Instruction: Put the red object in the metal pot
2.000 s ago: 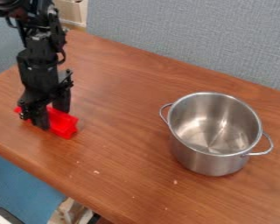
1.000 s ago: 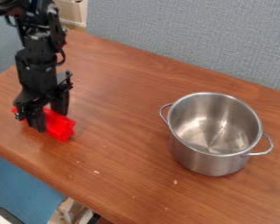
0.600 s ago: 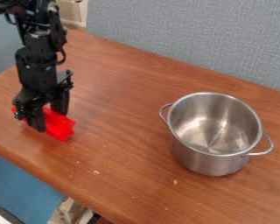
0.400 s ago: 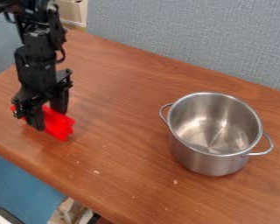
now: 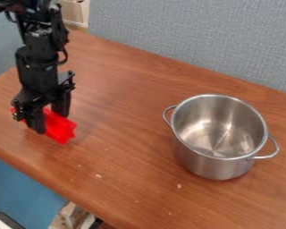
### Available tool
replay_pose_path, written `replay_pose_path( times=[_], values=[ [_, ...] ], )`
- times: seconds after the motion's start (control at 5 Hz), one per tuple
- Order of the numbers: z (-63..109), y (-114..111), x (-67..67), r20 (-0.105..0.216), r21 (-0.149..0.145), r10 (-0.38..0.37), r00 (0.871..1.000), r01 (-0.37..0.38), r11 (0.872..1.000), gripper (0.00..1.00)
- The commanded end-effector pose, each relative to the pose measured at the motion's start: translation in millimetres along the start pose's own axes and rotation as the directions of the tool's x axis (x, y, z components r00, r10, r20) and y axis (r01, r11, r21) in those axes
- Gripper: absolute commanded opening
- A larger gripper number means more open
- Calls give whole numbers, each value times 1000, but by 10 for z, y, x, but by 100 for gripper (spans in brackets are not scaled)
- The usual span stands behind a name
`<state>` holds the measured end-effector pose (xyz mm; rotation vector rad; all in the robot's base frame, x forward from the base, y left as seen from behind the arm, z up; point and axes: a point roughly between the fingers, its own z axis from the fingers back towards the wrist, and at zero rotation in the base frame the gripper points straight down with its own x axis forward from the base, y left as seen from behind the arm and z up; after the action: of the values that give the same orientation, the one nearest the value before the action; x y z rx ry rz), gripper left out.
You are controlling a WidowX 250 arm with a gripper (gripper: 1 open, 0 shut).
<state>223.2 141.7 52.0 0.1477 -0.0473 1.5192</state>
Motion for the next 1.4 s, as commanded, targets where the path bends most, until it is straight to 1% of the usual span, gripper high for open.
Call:
replay_pose_path(
  times=[0.0, 1.2],
  values=[
    [179, -29, 24, 39, -49, -9, 999, 11, 999, 0],
    [287, 51, -23, 56, -36, -64, 996, 66, 997, 0]
  ],
)
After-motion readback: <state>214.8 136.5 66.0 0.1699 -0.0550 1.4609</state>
